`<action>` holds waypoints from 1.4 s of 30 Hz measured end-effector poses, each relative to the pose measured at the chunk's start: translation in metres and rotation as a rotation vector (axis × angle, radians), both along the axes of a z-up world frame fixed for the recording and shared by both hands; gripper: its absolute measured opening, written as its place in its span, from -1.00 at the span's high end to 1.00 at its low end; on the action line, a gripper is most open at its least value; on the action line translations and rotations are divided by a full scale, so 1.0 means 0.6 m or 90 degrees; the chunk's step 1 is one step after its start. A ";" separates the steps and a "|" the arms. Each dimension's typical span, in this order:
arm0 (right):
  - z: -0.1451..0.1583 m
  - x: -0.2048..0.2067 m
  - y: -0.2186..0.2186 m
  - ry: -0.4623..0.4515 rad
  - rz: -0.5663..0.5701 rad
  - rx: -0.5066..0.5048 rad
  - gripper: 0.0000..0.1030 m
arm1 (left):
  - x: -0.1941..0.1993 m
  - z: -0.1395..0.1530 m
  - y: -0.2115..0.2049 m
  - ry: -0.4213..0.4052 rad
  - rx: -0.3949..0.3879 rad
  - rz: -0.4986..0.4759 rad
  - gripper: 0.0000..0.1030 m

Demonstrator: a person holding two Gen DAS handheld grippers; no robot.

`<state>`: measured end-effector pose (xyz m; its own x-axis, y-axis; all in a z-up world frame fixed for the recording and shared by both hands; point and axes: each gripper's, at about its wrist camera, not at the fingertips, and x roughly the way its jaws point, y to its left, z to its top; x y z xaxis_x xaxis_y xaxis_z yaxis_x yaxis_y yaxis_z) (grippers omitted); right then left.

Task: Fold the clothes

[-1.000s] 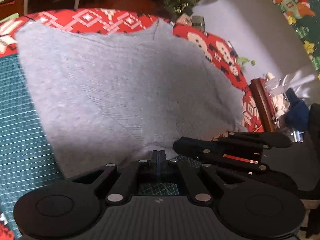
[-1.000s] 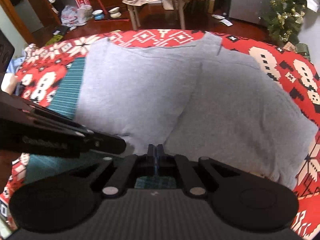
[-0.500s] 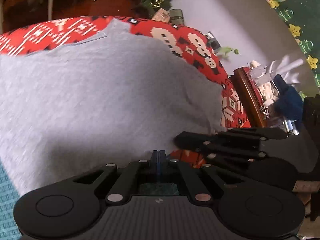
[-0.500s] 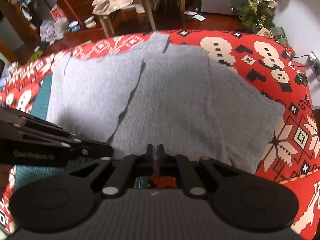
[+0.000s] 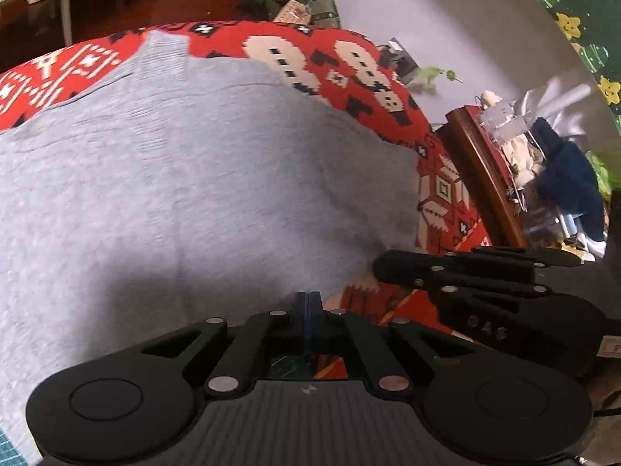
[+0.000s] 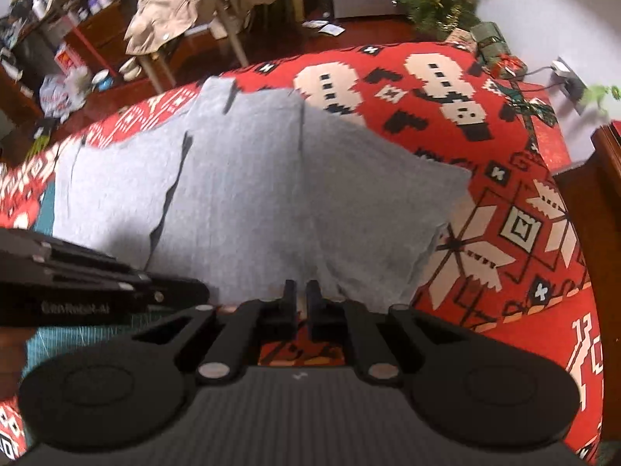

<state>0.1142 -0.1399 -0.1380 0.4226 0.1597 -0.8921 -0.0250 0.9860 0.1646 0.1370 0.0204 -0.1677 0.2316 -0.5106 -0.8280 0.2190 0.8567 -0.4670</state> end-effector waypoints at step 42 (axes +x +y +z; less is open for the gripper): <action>-0.011 0.002 -0.143 -0.009 -0.207 0.090 0.55 | 0.042 0.012 -0.068 -0.001 0.021 -0.040 1.00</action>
